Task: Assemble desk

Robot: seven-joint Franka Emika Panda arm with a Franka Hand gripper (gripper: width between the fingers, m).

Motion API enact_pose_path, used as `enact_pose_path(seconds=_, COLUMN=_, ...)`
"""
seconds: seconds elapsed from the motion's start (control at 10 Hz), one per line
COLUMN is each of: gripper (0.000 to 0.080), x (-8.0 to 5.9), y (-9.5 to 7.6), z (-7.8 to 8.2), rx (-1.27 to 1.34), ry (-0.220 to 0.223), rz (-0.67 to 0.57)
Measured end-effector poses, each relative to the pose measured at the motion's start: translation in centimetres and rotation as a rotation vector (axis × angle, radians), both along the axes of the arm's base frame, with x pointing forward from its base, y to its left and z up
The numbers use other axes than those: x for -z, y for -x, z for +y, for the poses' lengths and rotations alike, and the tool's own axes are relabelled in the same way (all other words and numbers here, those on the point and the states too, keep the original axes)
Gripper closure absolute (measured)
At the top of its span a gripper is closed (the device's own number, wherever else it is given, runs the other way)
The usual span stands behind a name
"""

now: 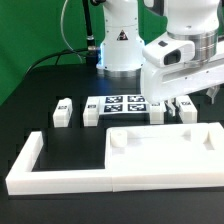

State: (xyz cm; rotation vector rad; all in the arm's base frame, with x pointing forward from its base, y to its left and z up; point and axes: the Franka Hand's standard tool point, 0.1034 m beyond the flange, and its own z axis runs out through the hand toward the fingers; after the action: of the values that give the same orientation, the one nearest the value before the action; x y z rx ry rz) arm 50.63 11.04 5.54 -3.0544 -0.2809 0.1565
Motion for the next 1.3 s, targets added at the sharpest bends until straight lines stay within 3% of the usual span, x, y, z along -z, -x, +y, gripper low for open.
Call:
enact_pose_path(seconds=0.4, gripper=0.015, x=0.2, y=0.3, z=0.3, rx=0.022, ry=0.008, rz=0.029)
enact_pose_path(seconds=0.6, gripper=0.015, x=0.5, y=1.8, z=0.7, rx=0.07, ry=0.065, rz=0.261)
enact_pose_path(seconds=0.8, gripper=0.015, x=1.2, y=2.4, z=1.4, rx=0.109, ry=0.058, rz=0.46)
enact_pose_path(seconds=0.9, gripper=0.015, x=1.4, y=2.2, z=1.8, rx=0.148, ry=0.039, rz=0.489)
enact_pose_path(seconds=1.0, gripper=0.015, x=1.0, y=3.4, z=1.5, rx=0.13, ry=0.052, rz=0.591)
enact_pose_path(seconds=1.2, gripper=0.015, x=1.6, y=3.1, z=1.7, rx=0.115, ry=0.056, rz=0.739)
enact_pose_path(seconds=1.3, gripper=0.015, x=1.6, y=4.5, z=1.7, rx=0.132, ry=0.092, rz=0.837)
